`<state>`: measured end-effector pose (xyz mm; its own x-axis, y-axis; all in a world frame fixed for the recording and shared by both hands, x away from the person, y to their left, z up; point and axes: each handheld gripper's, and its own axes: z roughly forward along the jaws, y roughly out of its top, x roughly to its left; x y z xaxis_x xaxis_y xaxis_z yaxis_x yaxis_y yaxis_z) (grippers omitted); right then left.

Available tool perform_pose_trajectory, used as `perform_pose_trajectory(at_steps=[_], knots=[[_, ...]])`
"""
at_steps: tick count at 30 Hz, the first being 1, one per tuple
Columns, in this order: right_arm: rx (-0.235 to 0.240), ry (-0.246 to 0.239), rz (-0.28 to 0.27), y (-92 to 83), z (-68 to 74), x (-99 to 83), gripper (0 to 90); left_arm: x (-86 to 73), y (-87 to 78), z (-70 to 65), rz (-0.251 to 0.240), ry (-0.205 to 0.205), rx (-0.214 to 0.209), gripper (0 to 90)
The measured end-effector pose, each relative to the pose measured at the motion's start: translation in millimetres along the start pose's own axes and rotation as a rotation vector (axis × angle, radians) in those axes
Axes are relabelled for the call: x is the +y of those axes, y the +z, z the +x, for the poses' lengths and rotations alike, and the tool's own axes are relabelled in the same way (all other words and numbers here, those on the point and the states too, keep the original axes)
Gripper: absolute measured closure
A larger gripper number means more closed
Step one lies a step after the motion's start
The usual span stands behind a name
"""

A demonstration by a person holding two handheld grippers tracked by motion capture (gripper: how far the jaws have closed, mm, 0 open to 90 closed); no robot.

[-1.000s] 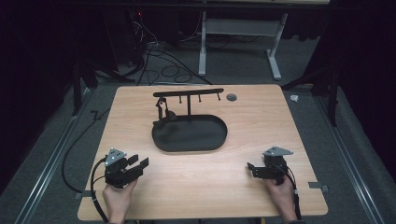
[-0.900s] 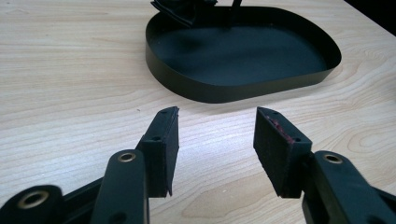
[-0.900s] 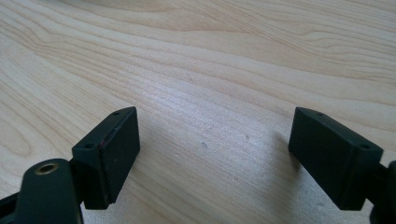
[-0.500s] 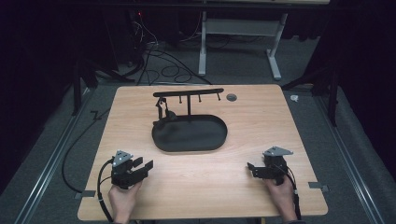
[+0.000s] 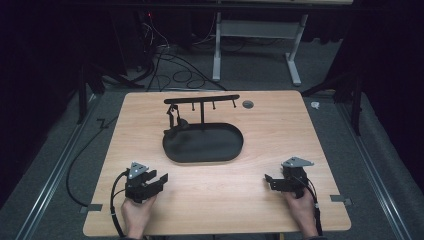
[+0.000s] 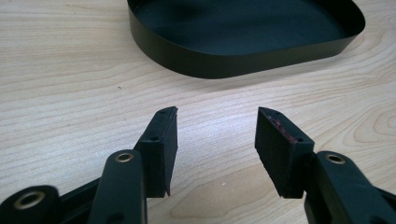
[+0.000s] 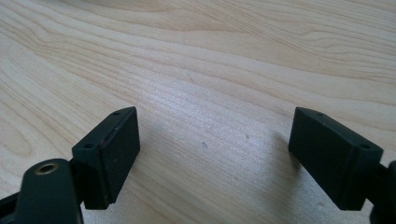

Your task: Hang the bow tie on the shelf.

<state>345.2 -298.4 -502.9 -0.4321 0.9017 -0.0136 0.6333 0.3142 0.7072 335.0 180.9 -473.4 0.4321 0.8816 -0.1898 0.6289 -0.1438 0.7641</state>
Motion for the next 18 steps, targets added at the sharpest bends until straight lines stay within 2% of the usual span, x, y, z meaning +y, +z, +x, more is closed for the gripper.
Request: perform_pose_trajectory(at_steps=[11,18], knots=[[0.000,0.000,0.000,0.0,0.0,0.0,17.8,-4.5,12.1,-4.5,0.012,0.037,0.034,49.1],[0.000,0.000,0.000,0.0,0.0,-0.1,17.7,-6.6,16.8,-7.3,0.015,0.073,0.073,46.8]])
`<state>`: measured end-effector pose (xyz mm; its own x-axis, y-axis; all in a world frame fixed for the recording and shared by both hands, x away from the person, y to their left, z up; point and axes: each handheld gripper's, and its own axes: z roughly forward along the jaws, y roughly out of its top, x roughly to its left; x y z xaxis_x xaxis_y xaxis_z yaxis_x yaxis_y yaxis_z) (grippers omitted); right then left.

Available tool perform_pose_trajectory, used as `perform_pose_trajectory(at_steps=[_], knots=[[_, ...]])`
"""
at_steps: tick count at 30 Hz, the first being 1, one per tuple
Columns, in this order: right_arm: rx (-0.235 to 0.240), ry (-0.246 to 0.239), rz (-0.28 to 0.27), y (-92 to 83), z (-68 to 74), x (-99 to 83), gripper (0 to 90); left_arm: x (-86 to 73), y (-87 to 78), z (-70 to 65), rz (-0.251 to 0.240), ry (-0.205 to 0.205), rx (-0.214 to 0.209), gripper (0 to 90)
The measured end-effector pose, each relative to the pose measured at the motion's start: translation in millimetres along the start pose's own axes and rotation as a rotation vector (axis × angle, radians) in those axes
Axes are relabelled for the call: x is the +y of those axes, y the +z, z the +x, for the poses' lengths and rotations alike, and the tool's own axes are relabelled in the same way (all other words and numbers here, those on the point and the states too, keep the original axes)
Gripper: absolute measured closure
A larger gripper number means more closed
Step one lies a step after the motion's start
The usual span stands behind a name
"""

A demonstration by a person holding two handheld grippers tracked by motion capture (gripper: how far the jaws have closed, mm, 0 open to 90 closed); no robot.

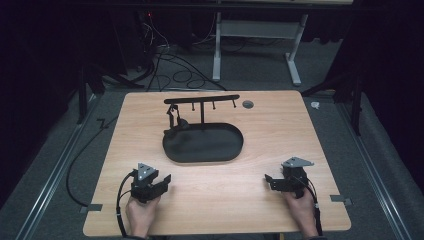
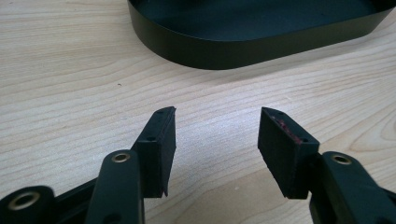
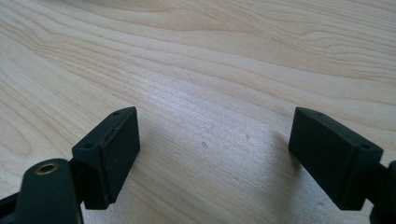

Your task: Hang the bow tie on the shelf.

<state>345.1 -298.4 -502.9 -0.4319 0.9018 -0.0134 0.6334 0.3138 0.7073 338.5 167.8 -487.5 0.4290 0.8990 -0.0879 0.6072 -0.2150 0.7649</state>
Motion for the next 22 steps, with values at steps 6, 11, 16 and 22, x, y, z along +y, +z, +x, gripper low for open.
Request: perform_pose_trajectory(at_steps=[6,11,16,22], knots=[[0.000,0.000,0.000,0.0,0.0,0.0,17.8,-3.2,7.6,-3.0,-0.002,0.015,0.032,45.0],[0.000,0.000,0.000,0.0,0.0,0.0,17.8,-8.4,14.1,-5.5,0.017,0.040,0.062,42.6],[0.000,0.002,0.000,0.0,0.1,0.0,17.7,-11.6,17.5,-5.6,0.023,0.036,0.068,39.3],[0.000,0.002,0.001,0.0,0.2,0.0,17.7,-12.0,17.4,-6.3,0.024,0.035,0.069,36.9]])
